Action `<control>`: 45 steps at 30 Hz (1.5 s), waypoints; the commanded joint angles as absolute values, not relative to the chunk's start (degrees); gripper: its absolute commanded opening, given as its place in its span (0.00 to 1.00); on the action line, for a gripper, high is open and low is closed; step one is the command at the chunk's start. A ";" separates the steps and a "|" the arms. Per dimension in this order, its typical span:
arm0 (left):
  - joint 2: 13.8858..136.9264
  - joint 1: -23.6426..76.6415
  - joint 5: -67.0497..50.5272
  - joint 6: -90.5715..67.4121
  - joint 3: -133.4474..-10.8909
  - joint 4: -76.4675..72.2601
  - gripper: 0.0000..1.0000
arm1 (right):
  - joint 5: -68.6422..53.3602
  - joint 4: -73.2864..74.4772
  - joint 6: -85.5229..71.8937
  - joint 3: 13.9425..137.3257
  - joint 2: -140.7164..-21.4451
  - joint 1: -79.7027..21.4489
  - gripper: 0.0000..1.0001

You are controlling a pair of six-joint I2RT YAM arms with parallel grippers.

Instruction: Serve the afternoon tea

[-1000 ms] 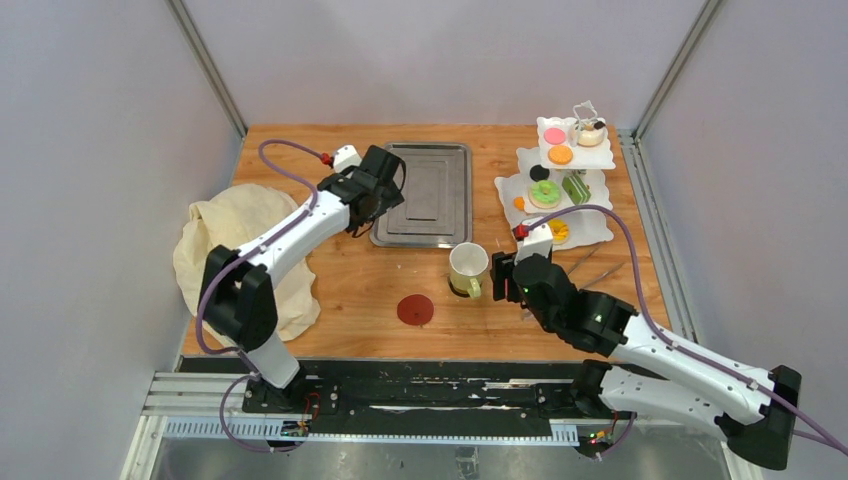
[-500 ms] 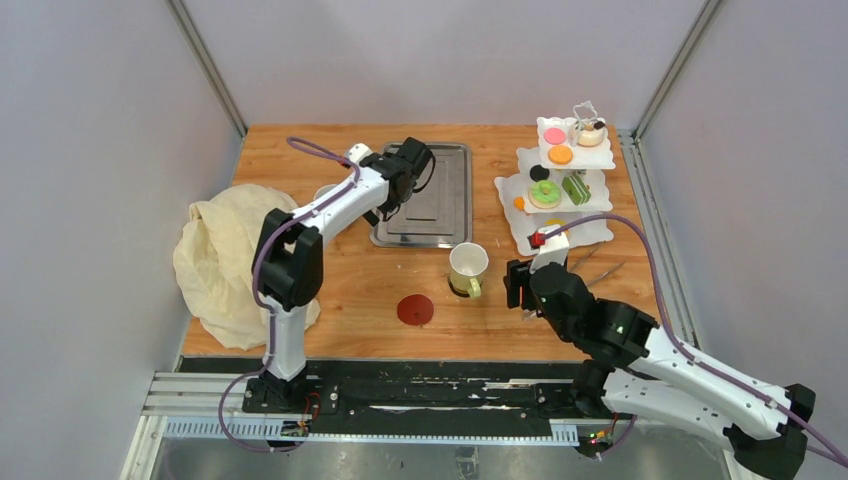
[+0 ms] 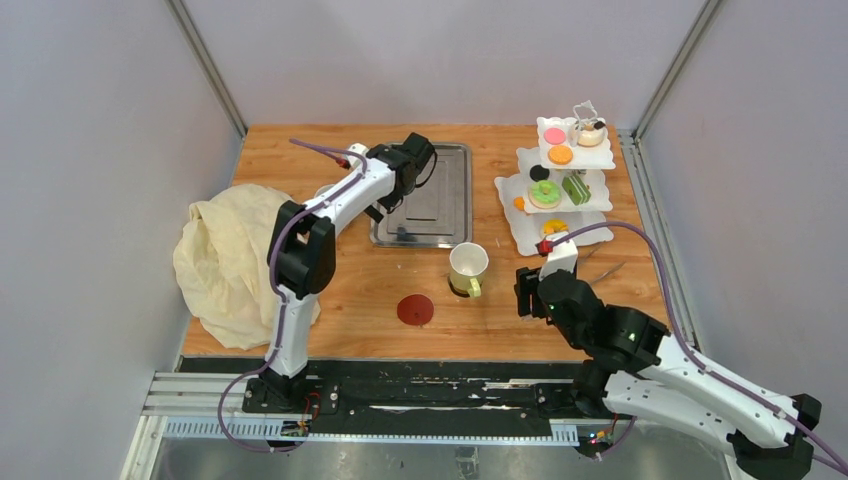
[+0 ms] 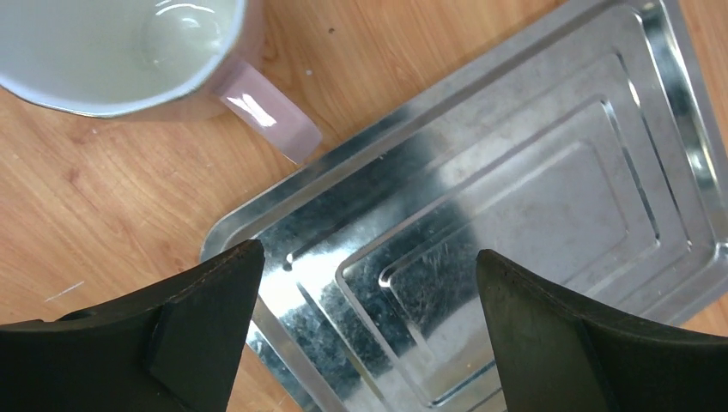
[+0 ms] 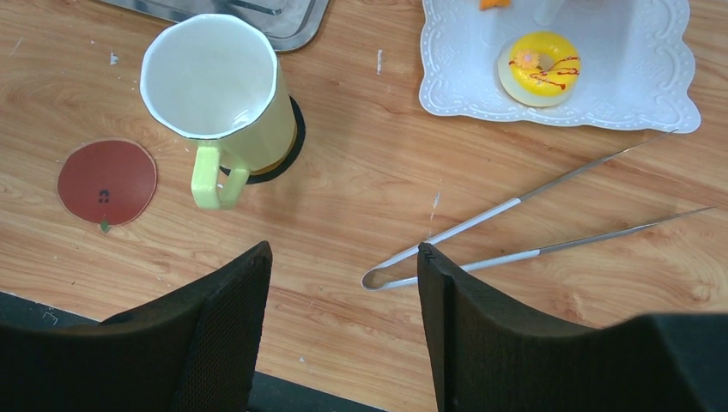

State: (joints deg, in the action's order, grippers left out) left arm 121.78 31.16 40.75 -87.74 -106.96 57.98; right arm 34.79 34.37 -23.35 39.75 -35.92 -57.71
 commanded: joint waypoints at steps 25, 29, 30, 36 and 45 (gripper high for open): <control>121.27 25.80 44.80 -104.31 -103.37 63.23 0.98 | 33.42 36.59 -24.35 39.66 -38.85 -57.13 0.62; 120.32 25.77 44.56 -105.44 -101.53 63.20 0.94 | 32.61 35.19 -23.89 39.38 -40.84 -57.13 0.61; 119.96 25.80 44.60 -105.89 -100.71 63.25 0.93 | 32.41 34.95 -23.57 39.42 -41.27 -57.13 0.61; 116.23 25.77 45.02 -106.60 -94.94 63.18 0.91 | 30.59 33.02 -21.84 38.59 -43.84 -57.13 0.61; 107.64 25.87 44.46 -107.37 -81.91 63.06 0.91 | 27.61 28.87 -20.36 36.66 -47.73 -57.13 0.61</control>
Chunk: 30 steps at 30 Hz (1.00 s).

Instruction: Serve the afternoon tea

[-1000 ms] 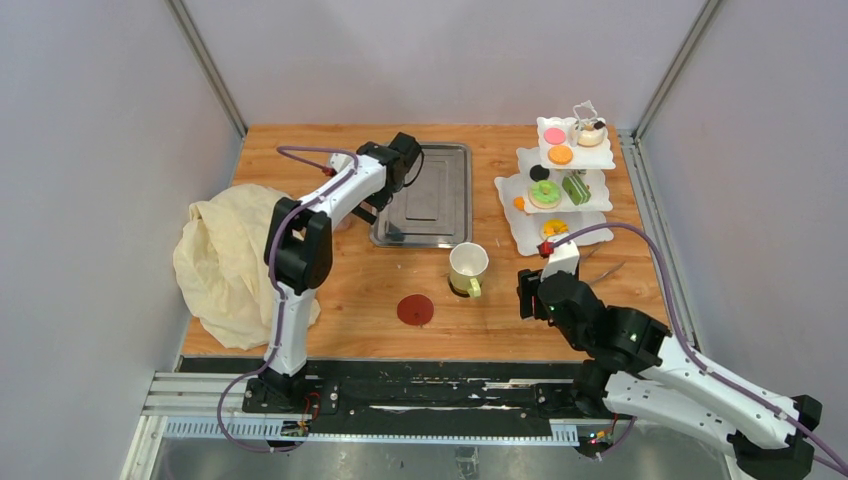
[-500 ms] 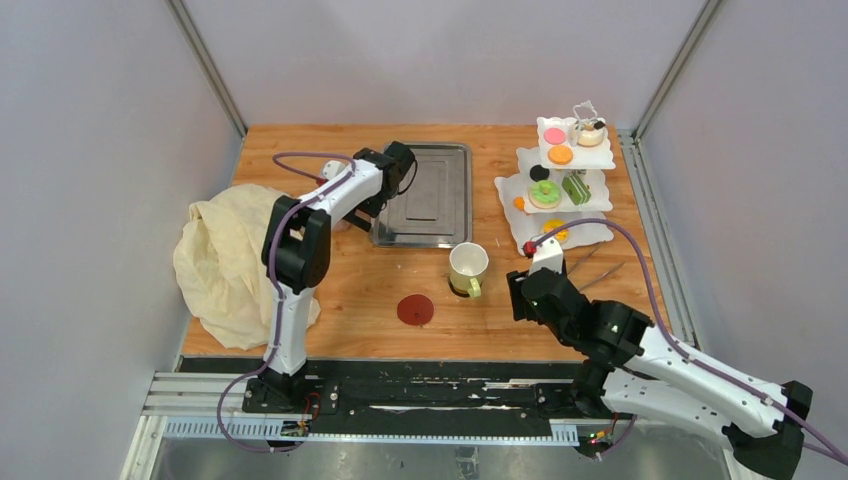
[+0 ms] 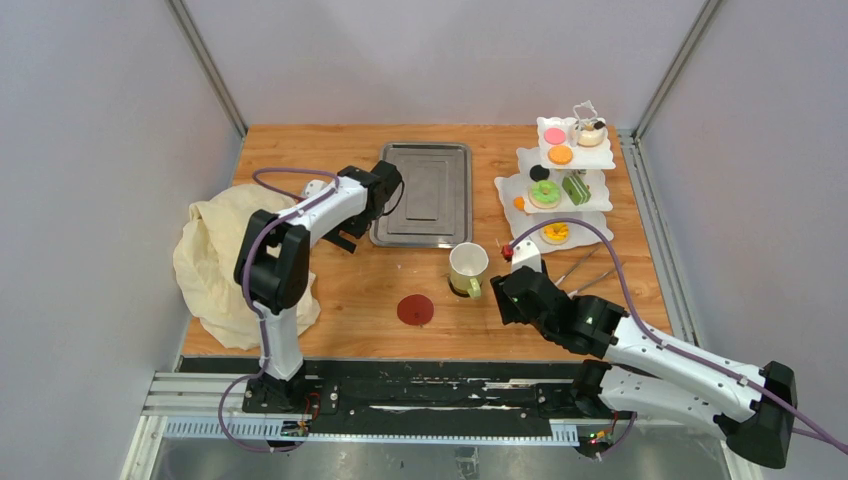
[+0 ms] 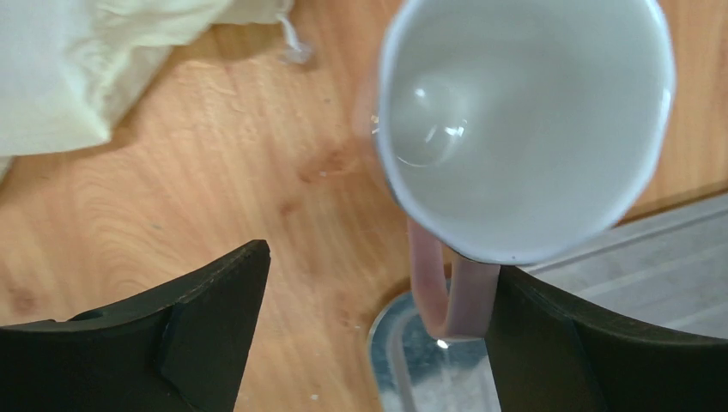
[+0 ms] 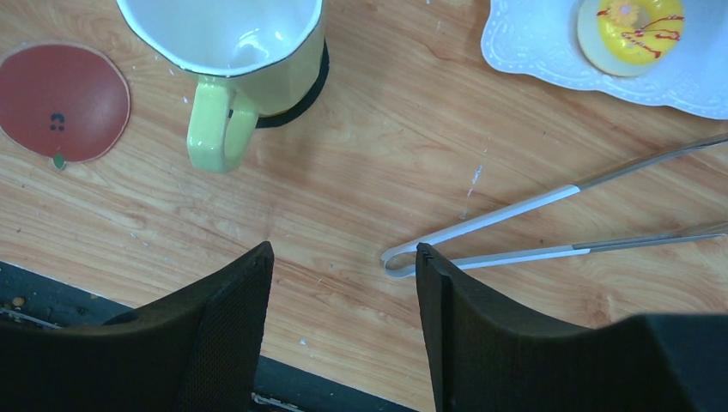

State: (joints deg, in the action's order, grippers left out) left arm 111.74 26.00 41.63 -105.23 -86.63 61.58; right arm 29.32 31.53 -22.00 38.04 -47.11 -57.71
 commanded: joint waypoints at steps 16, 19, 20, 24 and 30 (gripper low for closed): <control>107.26 23.70 42.72 -82.60 -83.31 52.95 0.99 | 26.74 27.94 -20.35 37.00 -48.55 -57.13 0.60; 107.57 23.11 40.31 -76.27 -82.19 49.87 0.98 | 27.39 27.96 -20.82 36.24 -47.96 -57.13 0.60; 107.98 23.12 40.14 -75.23 -82.19 49.79 0.98 | 27.70 27.95 -21.19 36.04 -47.72 -57.13 0.60; 109.41 22.49 37.82 -71.33 -82.00 48.08 0.98 | 28.44 27.70 -21.74 35.85 -46.57 -57.13 0.59; 109.60 22.11 36.49 -68.59 -81.13 45.59 0.89 | 29.70 27.77 -20.66 36.16 -46.86 -57.13 0.59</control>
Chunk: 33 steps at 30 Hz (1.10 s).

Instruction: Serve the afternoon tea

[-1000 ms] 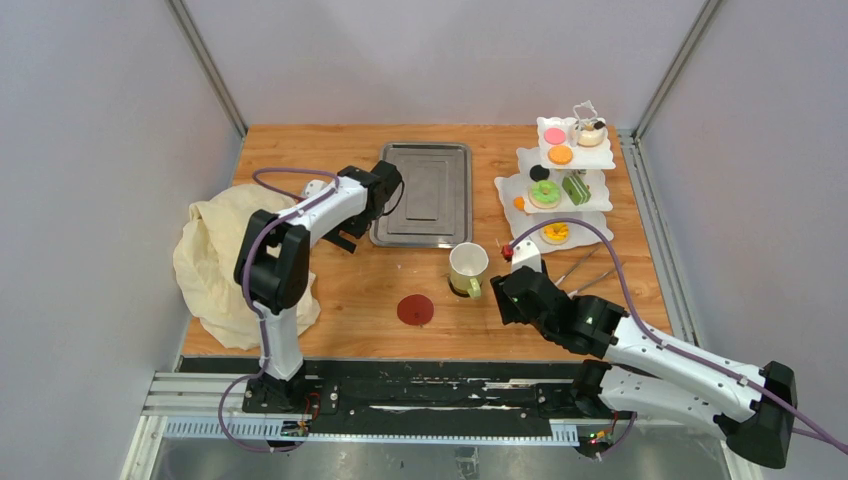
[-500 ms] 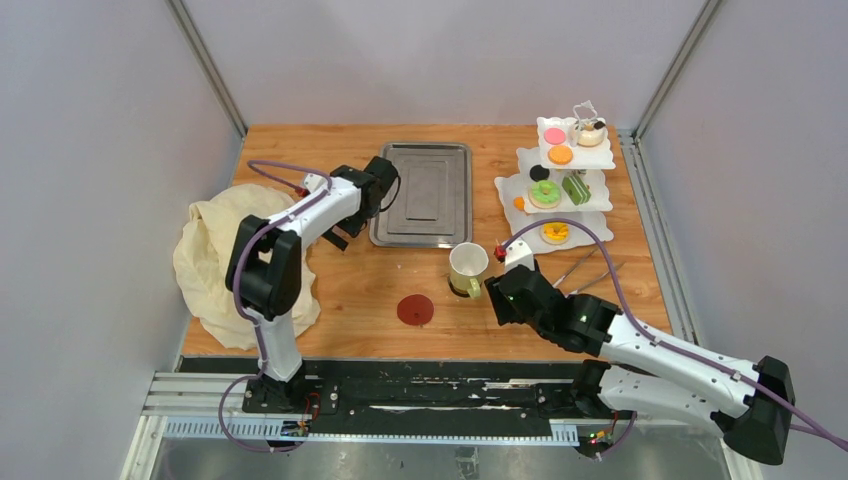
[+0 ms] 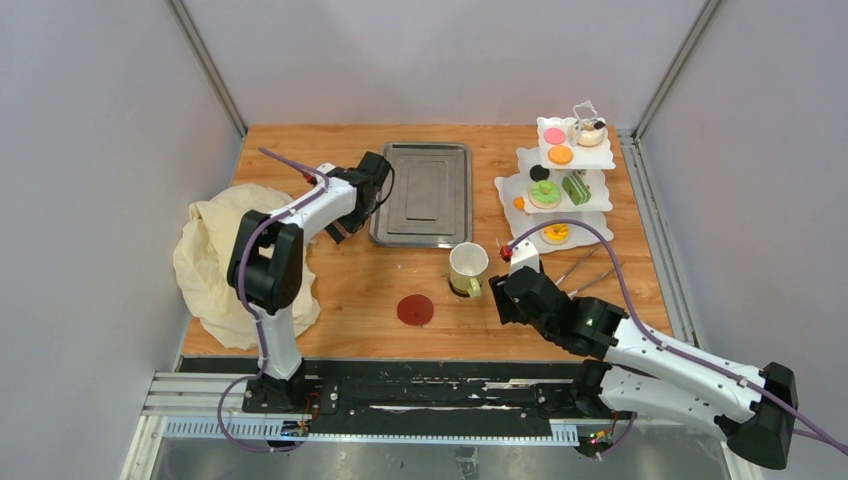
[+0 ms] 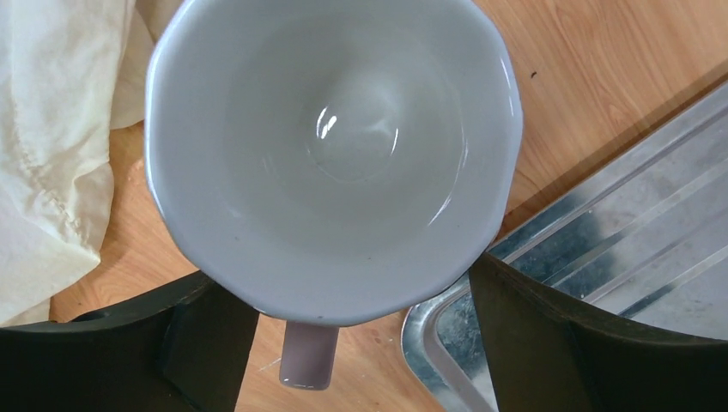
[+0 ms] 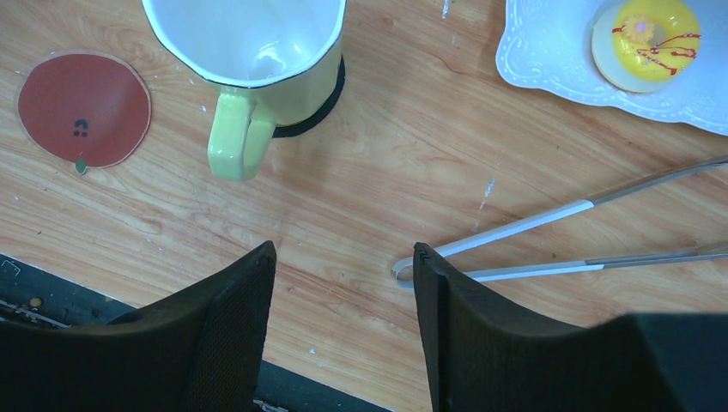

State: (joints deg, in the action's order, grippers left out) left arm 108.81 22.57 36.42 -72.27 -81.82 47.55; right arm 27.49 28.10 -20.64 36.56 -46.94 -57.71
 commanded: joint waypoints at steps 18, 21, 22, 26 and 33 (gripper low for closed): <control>106.52 22.18 38.78 -67.54 -78.90 47.99 0.02 | 35.94 31.63 -22.26 38.56 -50.62 -57.13 0.53; 103.97 22.78 39.04 -60.10 -78.34 48.03 0.00 | 37.33 33.06 -22.83 39.34 -49.89 -57.04 0.52; 102.38 23.24 39.52 -56.64 -77.97 47.97 0.00 | 37.48 33.17 -22.82 39.60 -49.37 -57.04 0.52; 93.30 25.10 38.70 -40.10 -77.16 47.90 0.00 | 37.19 33.72 -22.83 41.49 -46.85 -56.95 0.52; 71.02 34.32 23.64 -25.00 -65.53 44.23 0.00 | 41.76 34.75 -22.50 43.63 -43.60 -56.83 0.53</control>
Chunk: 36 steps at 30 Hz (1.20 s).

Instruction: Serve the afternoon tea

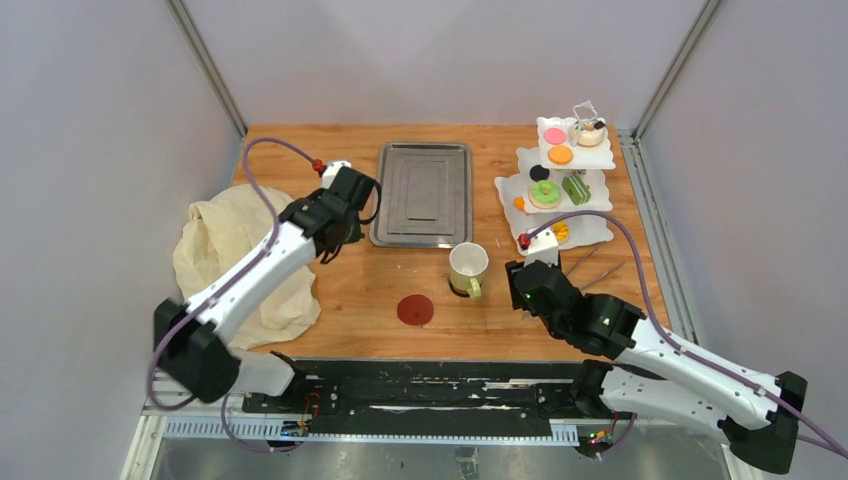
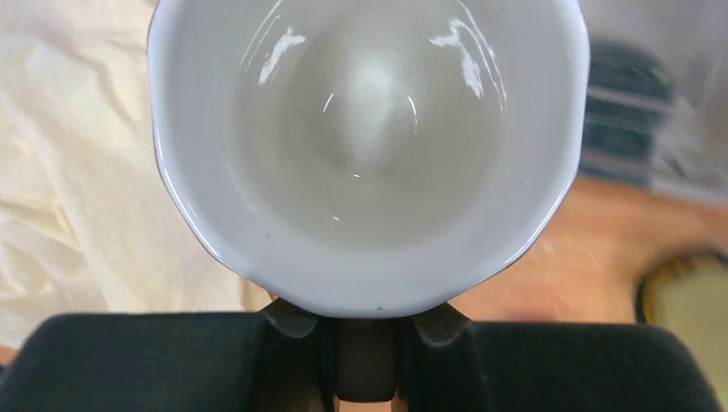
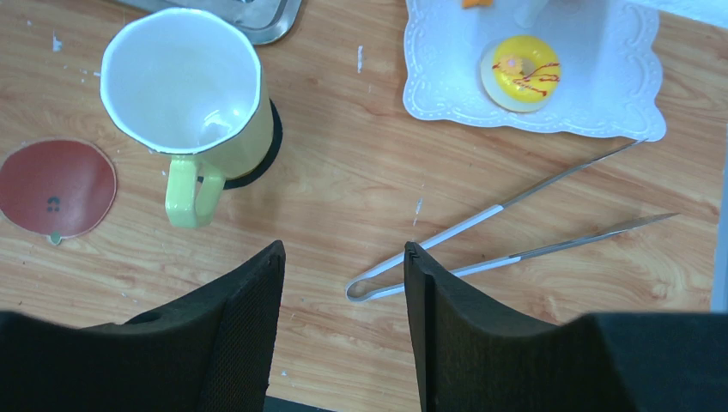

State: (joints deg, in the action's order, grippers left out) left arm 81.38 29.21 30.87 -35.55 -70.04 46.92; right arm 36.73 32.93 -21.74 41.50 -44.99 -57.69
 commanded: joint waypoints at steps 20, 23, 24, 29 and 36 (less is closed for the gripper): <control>60.90 61.67 19.65 -36.13 -41.41 23.68 0.00 | 44.32 35.90 -24.34 43.07 -41.61 -55.90 0.65; 63.27 62.91 20.22 -36.95 -40.48 20.27 0.00 | 44.39 36.27 -24.72 42.85 -41.05 -55.90 0.66; 64.17 63.45 20.89 -37.02 -40.49 20.01 0.00 | 44.41 36.59 -25.13 42.79 -40.85 -55.92 0.67; 67.26 65.38 23.09 -36.40 -40.93 21.71 0.00 | 44.04 38.08 -26.19 42.19 -39.85 -55.90 0.67; 65.96 65.35 24.09 -36.65 -40.34 23.61 0.00 | 44.63 39.16 -26.47 41.90 -38.59 -55.90 0.67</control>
State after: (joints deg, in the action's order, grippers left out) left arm 67.51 65.01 20.16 -36.21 -39.51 26.30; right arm 43.13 37.78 -24.99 42.50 -39.53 -56.42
